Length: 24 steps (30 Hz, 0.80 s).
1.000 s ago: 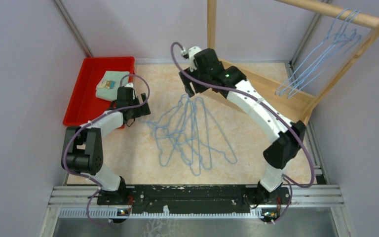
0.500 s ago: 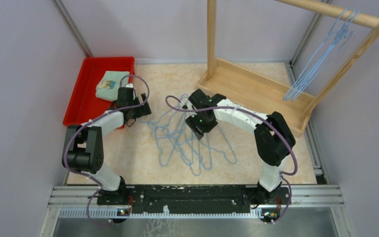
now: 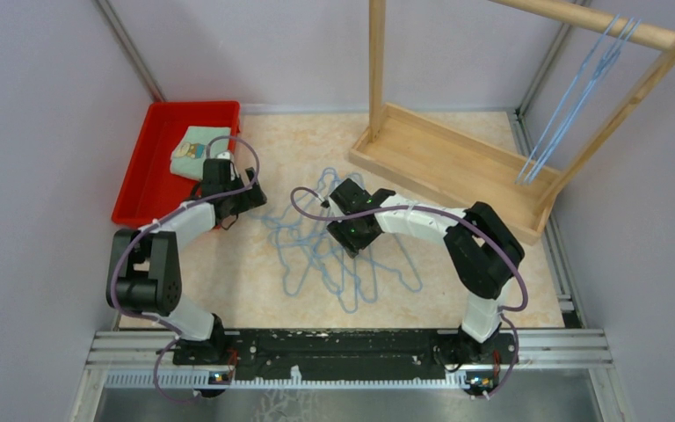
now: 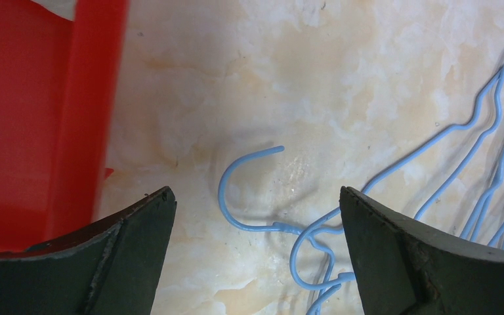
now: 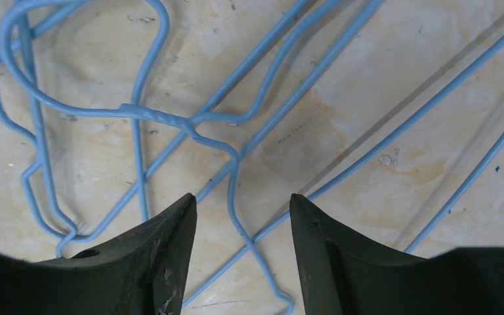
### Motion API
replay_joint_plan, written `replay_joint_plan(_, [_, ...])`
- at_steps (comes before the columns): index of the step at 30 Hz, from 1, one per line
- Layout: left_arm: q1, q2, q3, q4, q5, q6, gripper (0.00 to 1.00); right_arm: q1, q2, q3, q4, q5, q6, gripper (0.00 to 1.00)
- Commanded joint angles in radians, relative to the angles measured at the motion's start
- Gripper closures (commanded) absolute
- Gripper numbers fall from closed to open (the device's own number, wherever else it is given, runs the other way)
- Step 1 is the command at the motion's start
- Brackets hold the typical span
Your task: Organize the hangers
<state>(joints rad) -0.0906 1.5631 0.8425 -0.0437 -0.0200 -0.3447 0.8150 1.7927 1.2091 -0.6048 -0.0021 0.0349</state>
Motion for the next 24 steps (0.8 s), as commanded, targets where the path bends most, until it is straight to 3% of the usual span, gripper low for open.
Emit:
replay_joint_plan(1, [0.022, -0.065, -0.023, -0.012, -0.004, 0.015, 0.0, -0.002, -0.029, -0.025, 0.108, 0.086, 0.003, 0.47])
replay_joint_plan(5, [0.025, -0.094, -0.045, -0.016, -0.015, 0.017, 0.0, -0.009, 0.0, -0.023, 0.123, 0.051, -0.007, 0.58])
replay_joint_plan(9, [0.029, -0.109, -0.064, -0.016, -0.024, 0.006, 0.0, -0.022, 0.022, -0.024, 0.112, -0.002, -0.01, 0.78])
replay_joint_plan(19, [0.038, -0.13, -0.076, -0.025, -0.03, 0.004, 0.0, -0.031, 0.043, -0.089, 0.157, -0.057, -0.002, 0.71])
replay_joint_plan(24, [0.038, -0.143, -0.083, -0.031, -0.036, -0.001, 0.0, -0.039, 0.023, -0.033, 0.084, -0.053, -0.006, 1.0])
